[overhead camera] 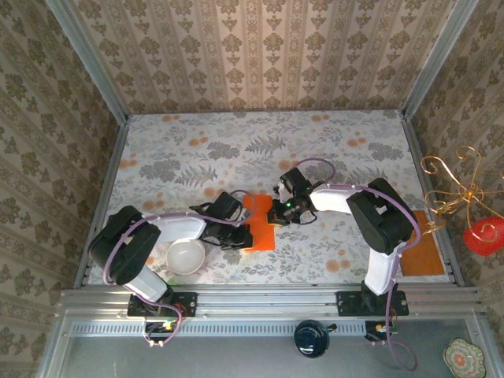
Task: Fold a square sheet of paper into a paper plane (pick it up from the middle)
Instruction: First fold the square sheet of paper in half at the center of the table.
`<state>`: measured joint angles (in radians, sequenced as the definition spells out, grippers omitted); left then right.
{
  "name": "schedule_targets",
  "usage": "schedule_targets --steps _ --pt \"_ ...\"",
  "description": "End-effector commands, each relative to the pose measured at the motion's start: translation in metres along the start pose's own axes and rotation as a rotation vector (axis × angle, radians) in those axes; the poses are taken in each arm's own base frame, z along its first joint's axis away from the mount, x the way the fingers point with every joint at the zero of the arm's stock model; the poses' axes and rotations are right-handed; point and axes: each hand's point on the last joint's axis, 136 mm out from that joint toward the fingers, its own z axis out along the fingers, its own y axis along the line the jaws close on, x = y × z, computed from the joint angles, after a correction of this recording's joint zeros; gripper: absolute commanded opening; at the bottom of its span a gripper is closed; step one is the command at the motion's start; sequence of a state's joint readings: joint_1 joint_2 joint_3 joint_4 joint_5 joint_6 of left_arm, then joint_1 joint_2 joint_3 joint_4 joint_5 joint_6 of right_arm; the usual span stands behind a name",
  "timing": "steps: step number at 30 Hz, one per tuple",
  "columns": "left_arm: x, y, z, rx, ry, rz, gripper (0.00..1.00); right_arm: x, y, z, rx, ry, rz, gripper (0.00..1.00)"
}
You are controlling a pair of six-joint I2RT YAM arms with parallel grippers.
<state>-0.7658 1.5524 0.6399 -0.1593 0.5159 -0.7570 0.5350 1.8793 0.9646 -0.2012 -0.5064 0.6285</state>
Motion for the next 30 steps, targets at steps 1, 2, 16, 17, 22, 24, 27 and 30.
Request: schedule_targets --steps 1,2,16,17,22,24,27,30 --pt "0.05 0.052 0.001 -0.161 0.139 -0.1 0.05 0.085 -0.162 0.0 0.622 0.186 0.192 0.04" --pt "0.052 0.055 0.001 -0.164 0.142 -0.105 0.05 0.084 -0.162 0.0 0.621 0.184 0.191 0.04" --pt "0.011 0.009 -0.035 -0.042 -0.02 -0.043 0.06 0.055 -0.116 0.011 0.384 0.106 0.173 0.05" --pt "0.001 0.001 -0.041 -0.019 -0.057 -0.035 0.06 0.047 -0.105 0.01 0.338 0.084 0.163 0.05" --pt "-0.049 -0.024 -0.061 0.047 -0.22 -0.018 0.07 0.005 -0.046 -0.014 0.152 -0.044 0.102 0.08" --pt "-0.062 -0.03 -0.062 0.07 -0.251 -0.024 0.08 -0.008 -0.023 -0.028 0.077 -0.093 0.075 0.13" --pt "-0.073 -0.038 -0.057 0.101 -0.259 -0.03 0.09 -0.017 0.008 -0.044 -0.032 -0.136 0.045 0.16" --pt "-0.076 -0.04 -0.049 0.123 -0.252 -0.038 0.09 -0.022 0.028 -0.055 -0.114 -0.169 0.029 0.17"
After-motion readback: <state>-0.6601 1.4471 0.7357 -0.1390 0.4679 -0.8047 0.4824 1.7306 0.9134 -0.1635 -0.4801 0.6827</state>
